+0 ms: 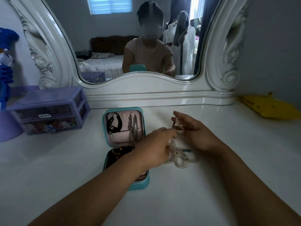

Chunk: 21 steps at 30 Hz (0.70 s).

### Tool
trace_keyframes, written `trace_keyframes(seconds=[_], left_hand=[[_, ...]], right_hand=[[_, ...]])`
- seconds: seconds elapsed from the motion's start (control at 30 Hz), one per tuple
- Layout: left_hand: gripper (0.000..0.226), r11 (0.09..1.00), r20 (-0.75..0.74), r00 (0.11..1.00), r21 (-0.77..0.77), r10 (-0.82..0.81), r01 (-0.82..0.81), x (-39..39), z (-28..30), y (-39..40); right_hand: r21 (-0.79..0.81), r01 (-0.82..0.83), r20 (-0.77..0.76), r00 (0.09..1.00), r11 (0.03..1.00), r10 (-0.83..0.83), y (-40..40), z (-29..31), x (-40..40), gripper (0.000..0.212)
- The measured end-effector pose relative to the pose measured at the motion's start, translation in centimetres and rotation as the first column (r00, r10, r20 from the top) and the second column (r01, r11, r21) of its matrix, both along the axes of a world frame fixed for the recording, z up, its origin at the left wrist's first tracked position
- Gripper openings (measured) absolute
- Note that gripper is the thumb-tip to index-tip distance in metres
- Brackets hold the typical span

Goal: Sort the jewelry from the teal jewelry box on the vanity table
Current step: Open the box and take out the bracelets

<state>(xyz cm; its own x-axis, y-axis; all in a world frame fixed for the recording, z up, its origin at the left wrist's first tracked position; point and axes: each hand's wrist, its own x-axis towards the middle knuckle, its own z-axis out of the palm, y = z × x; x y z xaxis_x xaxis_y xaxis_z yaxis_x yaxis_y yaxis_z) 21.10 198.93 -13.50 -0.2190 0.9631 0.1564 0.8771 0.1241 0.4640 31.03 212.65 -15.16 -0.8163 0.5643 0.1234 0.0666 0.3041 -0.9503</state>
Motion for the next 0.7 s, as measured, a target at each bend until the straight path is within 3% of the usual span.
trace_keyframes(seconds=[0.13,0.27,0.43,0.57,0.63,0.7], left_hand=[[0.017,1.0,-0.055,0.998,-0.01,-0.011,0.011,0.3,0.4,-0.5],[0.022,0.998,0.067,0.998,-0.069,-0.008,0.013,0.3,0.4,-1.0],[0.018,0.989,0.137,0.987,-0.106,-0.088,0.103,0.7,0.6,-1.7],[0.016,0.952,0.298,0.937,-0.183,-0.183,0.244,1.2,0.8,-2.7],[0.015,0.97,0.306,0.938,-0.121,-0.165,0.21,1.3,0.7,-2.8],[0.014,0.991,0.227,0.965,-0.004,-0.132,0.136,1.0,0.3,-2.8]], right_hand=[[0.095,0.048,0.042,0.998,0.994,-0.052,0.0,-0.3,0.2,0.056],[0.267,0.153,0.077,0.981,0.952,-0.179,0.2,-0.2,0.5,0.044],[0.356,0.18,0.127,0.963,0.917,-0.238,0.2,-0.4,0.8,0.03],[0.284,0.282,0.062,0.949,0.917,-0.311,0.1,-0.4,0.5,0.024],[0.232,0.371,0.04,0.92,0.899,-0.39,0.3,-0.4,0.4,0.023],[0.058,0.408,0.004,0.913,0.911,-0.409,0.5,-0.3,0.5,0.026]])
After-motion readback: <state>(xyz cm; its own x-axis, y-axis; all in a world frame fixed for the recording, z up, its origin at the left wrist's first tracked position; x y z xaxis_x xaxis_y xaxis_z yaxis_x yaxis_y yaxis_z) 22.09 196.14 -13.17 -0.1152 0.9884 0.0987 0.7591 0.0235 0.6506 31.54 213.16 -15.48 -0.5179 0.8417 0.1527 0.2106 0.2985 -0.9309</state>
